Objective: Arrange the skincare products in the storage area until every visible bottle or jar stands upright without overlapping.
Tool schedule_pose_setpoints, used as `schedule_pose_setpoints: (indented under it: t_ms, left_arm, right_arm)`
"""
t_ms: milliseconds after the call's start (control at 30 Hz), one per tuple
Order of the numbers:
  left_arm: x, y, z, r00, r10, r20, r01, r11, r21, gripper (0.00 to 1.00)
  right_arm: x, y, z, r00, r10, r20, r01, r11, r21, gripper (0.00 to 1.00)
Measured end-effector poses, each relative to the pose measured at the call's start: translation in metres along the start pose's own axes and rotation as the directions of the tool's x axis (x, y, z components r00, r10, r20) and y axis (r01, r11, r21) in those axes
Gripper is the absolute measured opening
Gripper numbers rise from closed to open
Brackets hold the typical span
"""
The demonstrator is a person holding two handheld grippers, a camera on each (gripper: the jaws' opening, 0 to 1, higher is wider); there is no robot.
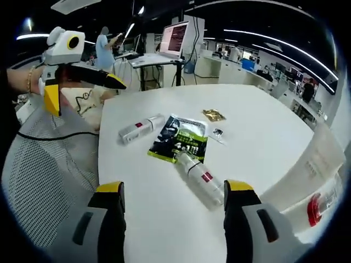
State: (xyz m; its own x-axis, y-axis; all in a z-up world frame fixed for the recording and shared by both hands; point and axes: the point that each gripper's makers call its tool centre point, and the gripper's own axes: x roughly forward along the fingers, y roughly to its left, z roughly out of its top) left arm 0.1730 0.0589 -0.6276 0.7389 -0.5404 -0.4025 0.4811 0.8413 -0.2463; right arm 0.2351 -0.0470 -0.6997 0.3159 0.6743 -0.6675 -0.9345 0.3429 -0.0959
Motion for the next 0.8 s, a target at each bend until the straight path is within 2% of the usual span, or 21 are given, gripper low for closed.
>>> schedule_pose_setpoints:
  t_ms: [167, 467, 800]
  left_arm:
    - [0.001, -0.001, -0.001, 1.000, -0.006, -0.006, 0.006, 1.000, 0.004, 0.85]
    - [0.000, 0.001, 0.001, 1.000, 0.002, 0.006, -0.002, 1.000, -0.011, 0.84]
    - [-0.001, 0.002, 0.001, 1.000, 0.002, 0.009, -0.002, 1.000, -0.022, 0.83]
  right_arm:
    - [0.015, -0.009, 0.003, 1.000, -0.002, -0.024, 0.001, 0.998, -0.056, 0.69]
    - [0.039, -0.028, 0.009, 0.998, 0.005, -0.055, -0.010, 0.996, -0.094, 0.64]
    - [0.061, -0.037, -0.001, 0.993, 0.036, -0.114, -0.050, 0.992, -0.119, 0.61]
